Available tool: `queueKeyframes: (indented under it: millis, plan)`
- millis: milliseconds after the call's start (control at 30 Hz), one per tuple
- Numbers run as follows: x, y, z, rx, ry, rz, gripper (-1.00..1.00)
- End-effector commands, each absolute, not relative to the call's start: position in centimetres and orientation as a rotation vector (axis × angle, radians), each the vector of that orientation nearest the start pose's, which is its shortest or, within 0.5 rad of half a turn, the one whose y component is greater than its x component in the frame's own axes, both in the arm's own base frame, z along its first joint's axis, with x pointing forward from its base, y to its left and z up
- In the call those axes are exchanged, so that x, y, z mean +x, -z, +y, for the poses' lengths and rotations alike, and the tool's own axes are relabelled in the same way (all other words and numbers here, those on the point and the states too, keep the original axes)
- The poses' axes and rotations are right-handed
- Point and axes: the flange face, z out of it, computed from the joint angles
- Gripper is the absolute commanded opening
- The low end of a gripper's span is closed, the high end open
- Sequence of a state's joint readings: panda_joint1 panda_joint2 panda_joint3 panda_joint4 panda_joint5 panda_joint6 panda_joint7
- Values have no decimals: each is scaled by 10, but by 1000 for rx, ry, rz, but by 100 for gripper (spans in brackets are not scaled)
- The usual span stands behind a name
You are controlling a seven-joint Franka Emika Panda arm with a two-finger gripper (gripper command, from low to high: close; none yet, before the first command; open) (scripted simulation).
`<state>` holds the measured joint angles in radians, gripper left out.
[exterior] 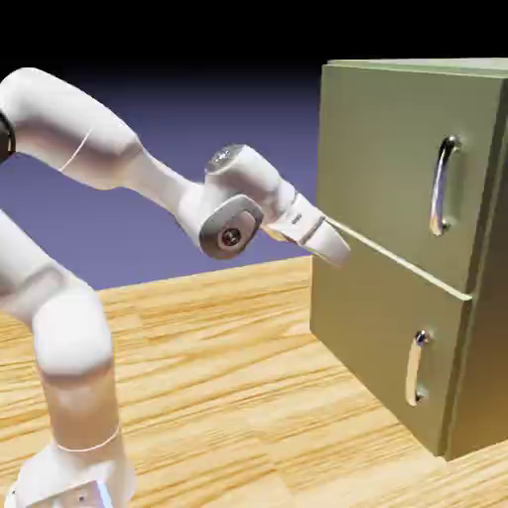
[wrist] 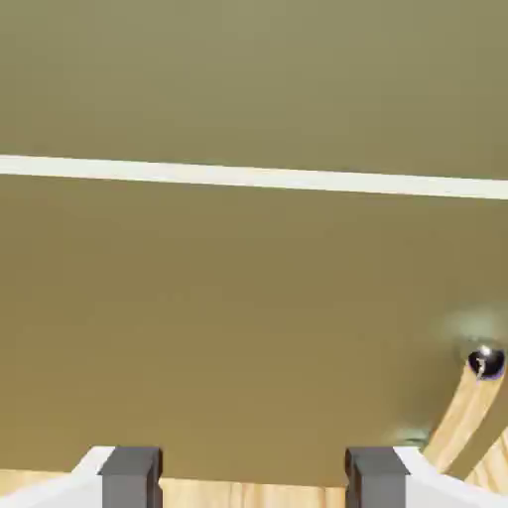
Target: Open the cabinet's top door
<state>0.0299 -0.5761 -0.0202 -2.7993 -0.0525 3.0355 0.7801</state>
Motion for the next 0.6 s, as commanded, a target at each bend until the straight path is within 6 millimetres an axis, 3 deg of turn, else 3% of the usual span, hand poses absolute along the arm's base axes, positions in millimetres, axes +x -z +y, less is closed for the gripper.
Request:
queueKeyframes:
  millis: [0,567]
  plan:
    - [391,-472,10,-2468,1073,924,0]
    - [387,-554,28,-2309,1315,791,0]
